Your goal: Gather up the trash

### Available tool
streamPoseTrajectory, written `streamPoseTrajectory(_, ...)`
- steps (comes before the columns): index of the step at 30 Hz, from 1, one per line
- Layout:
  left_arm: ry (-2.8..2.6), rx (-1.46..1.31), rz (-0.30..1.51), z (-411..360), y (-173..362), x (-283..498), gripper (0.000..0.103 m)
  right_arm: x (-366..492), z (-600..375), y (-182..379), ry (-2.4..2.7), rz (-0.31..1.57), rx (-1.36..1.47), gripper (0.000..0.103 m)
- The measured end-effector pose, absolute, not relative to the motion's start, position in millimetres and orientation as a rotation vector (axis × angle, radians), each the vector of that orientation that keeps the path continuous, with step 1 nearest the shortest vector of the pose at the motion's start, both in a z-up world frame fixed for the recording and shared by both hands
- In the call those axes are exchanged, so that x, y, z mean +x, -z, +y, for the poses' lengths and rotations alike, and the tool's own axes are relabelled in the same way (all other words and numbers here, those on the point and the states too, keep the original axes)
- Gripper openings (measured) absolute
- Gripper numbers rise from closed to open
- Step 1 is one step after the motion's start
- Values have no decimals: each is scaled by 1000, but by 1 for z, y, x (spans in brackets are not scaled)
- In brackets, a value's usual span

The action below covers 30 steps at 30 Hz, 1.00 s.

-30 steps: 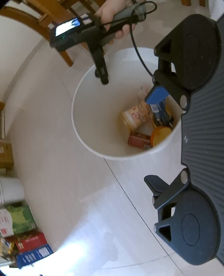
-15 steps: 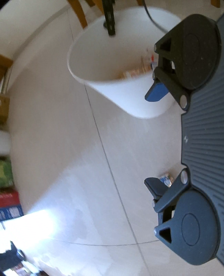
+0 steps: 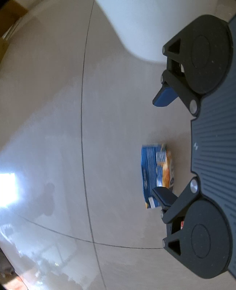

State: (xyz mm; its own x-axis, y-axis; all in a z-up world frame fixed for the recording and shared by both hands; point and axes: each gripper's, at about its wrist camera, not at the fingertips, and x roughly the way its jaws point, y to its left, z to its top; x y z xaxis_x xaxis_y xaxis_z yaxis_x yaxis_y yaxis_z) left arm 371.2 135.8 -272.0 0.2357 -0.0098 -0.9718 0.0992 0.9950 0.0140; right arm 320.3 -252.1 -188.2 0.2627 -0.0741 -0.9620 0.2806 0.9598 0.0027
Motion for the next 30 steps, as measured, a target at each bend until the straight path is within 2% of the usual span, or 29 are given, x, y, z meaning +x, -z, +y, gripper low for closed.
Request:
streamPoseTrajectory(3,0,16,1348,154,289,370,95,320,-250,188,244,1284,178,15)
streamPoseTrajectory(8,-96,-305,1441,191,314,370,95,322,-248,189,255,1282,174,15)
streamPoseTrajectory(11,-121,-390,1461,199,327,377,95,321,-246,189,258,1278,167,16)
streamPoseTrajectory(25,-175,-425,1478,192,363,409,98,320,-243,191,264,1271,141,16)
streamPoseTrajectory(28,-71,-282,1516,179,348,403,98,320,-246,190,263,1271,147,16)
streamPoseTrajectory(30,24,-70,1527,166,331,398,98,320,-246,190,264,1272,151,16)
